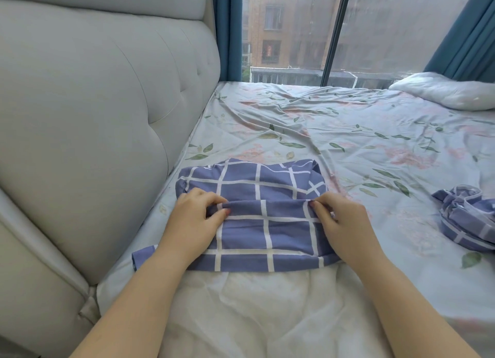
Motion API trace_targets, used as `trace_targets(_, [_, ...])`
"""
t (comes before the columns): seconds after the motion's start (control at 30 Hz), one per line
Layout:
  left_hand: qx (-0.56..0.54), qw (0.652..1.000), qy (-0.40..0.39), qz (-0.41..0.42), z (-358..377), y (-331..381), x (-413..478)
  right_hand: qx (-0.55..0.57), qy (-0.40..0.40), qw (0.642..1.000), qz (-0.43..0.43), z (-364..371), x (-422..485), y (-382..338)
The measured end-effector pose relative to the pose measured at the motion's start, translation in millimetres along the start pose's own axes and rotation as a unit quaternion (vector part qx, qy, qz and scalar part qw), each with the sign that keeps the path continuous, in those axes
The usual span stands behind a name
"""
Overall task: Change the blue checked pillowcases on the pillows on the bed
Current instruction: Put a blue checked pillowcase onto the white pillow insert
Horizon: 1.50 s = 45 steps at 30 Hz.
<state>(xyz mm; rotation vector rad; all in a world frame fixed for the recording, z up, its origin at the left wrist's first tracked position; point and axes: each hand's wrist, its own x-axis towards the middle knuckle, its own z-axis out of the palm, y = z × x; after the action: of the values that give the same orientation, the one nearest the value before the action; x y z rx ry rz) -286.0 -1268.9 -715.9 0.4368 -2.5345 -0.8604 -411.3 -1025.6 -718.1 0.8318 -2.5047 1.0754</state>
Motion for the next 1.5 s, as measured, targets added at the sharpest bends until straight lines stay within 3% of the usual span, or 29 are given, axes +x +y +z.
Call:
trace_targets(0.07, [0.016,0.999,0.032,-0.013,-3.4,-6.8,3.2,0.028,0.011,1.0,-0.002,-3.6,0.4,-3.7])
trace_targets(0.2, [0.012,0.999,0.034,-0.029,-9.7,-12.8,4.6,0.059,-0.095,0.994,0.018,-0.5,-0.1,-6.8])
trace_targets(0.27, [0.005,0.998,0.034,-0.047,-10.9,-13.1,4.3,0.047,-0.109,0.992,0.029,1.4,0.1,-3.8])
trace_targets(0.47, [0.054,0.993,0.023,-0.098,-9.7,-13.8,5.8,0.007,-0.04,0.997,0.066,2.8,0.6,9.4])
trace_targets(0.6, [0.088,0.988,-0.016,-0.127,-2.7,-7.4,3.8,-0.043,-0.076,0.992,0.095,7.7,1.4,24.8])
trace_targets(0.73, [0.04,0.989,-0.003,-0.143,1.2,-13.2,4.5,-0.001,-0.035,0.995,0.094,5.7,5.6,25.9])
trace_targets(0.83, [0.067,0.985,0.029,-0.154,-0.3,-21.9,6.6,0.059,0.024,0.995,0.071,-0.1,8.0,18.1])
trace_targets(0.93, [0.096,0.978,-0.003,-0.187,-3.8,-26.8,5.5,0.116,0.047,0.991,0.044,-3.8,8.8,11.4])
trace_targets(1.03, [0.092,0.98,-0.039,-0.17,-5.5,-28.1,4.5,0.072,-0.066,0.991,0.096,3.0,9.8,19.8])
trace_targets(1.13, [0.089,0.985,-0.017,-0.144,-7.1,-27.6,5.4,0.02,-0.183,0.967,0.175,9.0,11.0,29.6])
trace_targets(1.33, [0.004,0.981,0.071,-0.179,-11.0,-28.6,8.5,0.191,-0.068,0.968,0.146,-12.8,4.5,10.4])
trace_targets(1.5, [-0.039,0.984,0.054,-0.166,-6.4,-6.7,4.3,0.171,-0.071,0.962,0.201,-16.0,-2.0,26.2])
